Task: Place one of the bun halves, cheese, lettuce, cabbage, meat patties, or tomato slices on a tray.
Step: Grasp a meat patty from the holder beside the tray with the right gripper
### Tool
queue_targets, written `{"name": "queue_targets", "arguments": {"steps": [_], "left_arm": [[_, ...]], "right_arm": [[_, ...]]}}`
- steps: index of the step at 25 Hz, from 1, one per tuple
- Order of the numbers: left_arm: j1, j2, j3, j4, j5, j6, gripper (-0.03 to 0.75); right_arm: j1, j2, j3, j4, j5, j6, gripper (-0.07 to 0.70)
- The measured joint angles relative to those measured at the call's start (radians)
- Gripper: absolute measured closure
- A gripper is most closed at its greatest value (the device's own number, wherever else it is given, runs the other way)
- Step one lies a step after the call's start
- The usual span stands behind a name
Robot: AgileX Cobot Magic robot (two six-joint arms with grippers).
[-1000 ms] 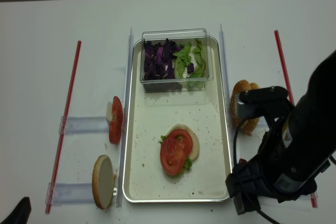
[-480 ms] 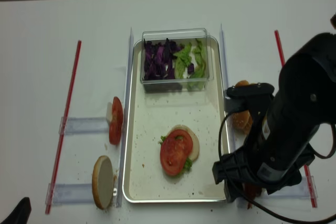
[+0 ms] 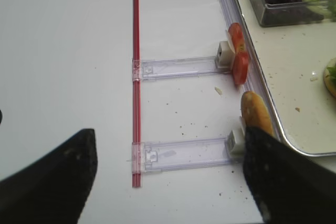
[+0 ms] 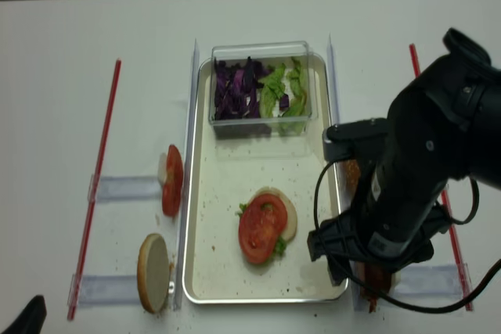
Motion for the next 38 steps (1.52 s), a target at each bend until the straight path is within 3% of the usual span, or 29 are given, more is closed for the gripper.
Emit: {"name": "queue_targets", "arguments": {"steps": [5,14,38], "left_arm": [[0.0,0.0,0.0,0.0,0.0,0.0,0.19],[0.0,0.0,0.0,0.0,0.0,0.0,0.19],[0.0,0.0,0.0,0.0,0.0,0.0,0.19]], "right_arm": [[0.0,0.014,-0.001,0.0,-0.04,0.0,0.041],[0.0,0.056,-0.001,0.0,-0.063,0.0,0.134],[0.0,0.066,-0.001,-0.049,-0.08,0.013,0.14]]}}
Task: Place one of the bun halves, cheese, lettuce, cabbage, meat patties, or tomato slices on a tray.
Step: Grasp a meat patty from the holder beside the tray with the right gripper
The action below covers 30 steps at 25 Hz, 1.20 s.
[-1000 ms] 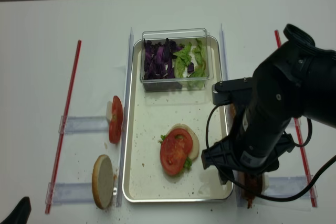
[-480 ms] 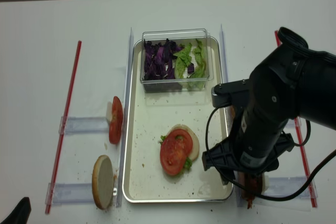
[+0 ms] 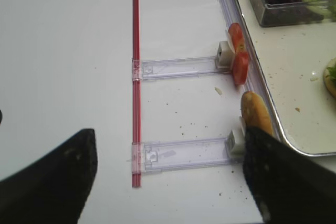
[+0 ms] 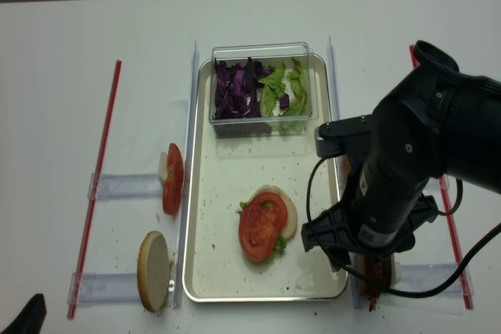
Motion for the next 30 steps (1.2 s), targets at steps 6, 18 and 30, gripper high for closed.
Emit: {"name": "queue_targets", "arguments": {"steps": [6,18,30], "left_arm": [[0.0,0.0,0.0,0.0,0.0,0.0,0.19],[0.0,0.0,0.0,0.0,0.0,0.0,0.19],[0.0,0.0,0.0,0.0,0.0,0.0,0.19]], "right_arm": [[0.0,0.0,0.0,-0.019,-0.006,0.013,0.14],[0.0,0.025,0.0,-0.006,-0.013,0.013,0.141],[0.0,0.029,0.0,0.018,-0.017,0.013,0.141]]}}
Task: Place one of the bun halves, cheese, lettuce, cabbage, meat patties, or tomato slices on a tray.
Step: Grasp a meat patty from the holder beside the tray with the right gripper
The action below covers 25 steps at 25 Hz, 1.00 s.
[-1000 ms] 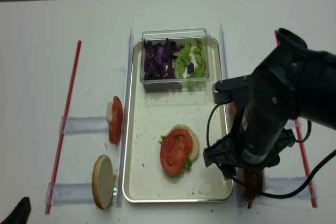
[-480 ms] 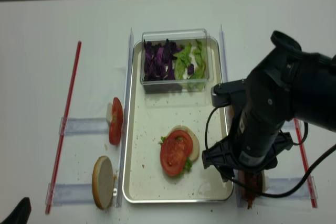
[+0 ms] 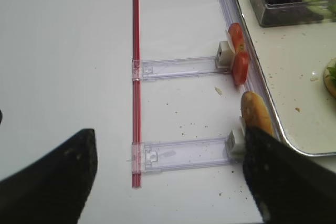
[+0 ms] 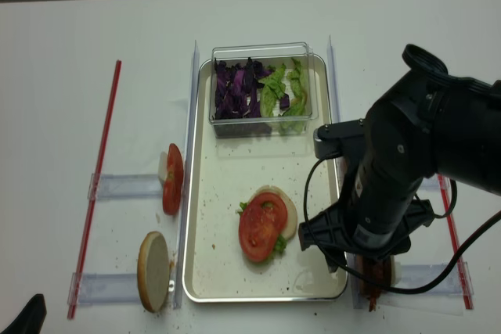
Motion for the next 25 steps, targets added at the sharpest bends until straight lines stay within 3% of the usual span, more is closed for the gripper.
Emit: {"name": "queue_targets", "arguments": {"steps": [11,16,25], "left_arm": [[0.0,0.0,0.0,0.0,0.0,0.0,0.191],[0.0,0.0,0.0,0.0,0.0,0.0,0.19],[0.0,0.0,0.0,0.0,0.0,0.0,0.191]], "right_arm": [[0.0,0.018,0.0,0.0,0.004,0.002,0.145],[0.0,0.029,0.0,-0.002,0.011,0.003,0.22],[0.0,0.031,0.0,-0.023,0.022,0.015,0.279]]}}
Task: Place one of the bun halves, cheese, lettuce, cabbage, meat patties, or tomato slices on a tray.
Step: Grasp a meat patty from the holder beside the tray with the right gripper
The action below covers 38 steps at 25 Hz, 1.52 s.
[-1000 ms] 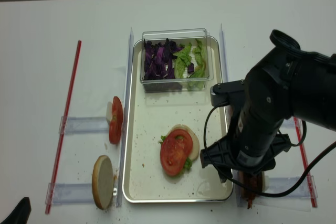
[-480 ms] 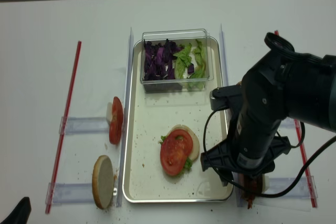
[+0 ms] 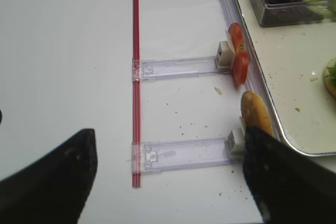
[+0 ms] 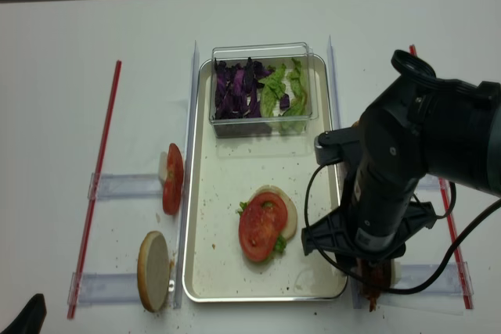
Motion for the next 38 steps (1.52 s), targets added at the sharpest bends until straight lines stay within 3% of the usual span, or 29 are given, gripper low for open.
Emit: {"name": "queue_targets", "arguments": {"steps": [17,34,38], "left_arm": [[0.0,0.0,0.0,0.0,0.0,0.0,0.19],[0.0,0.0,0.0,0.0,0.0,0.0,0.19],[0.0,0.0,0.0,0.0,0.0,0.0,0.191]], "right_arm": [[0.0,0.0,0.0,-0.034,0.008,0.011,0.487],[0.0,0.0,0.0,-0.044,0.012,0.011,0.51],[0.0,0.002,-0.021,-0.052,0.044,0.011,0.51]]}}
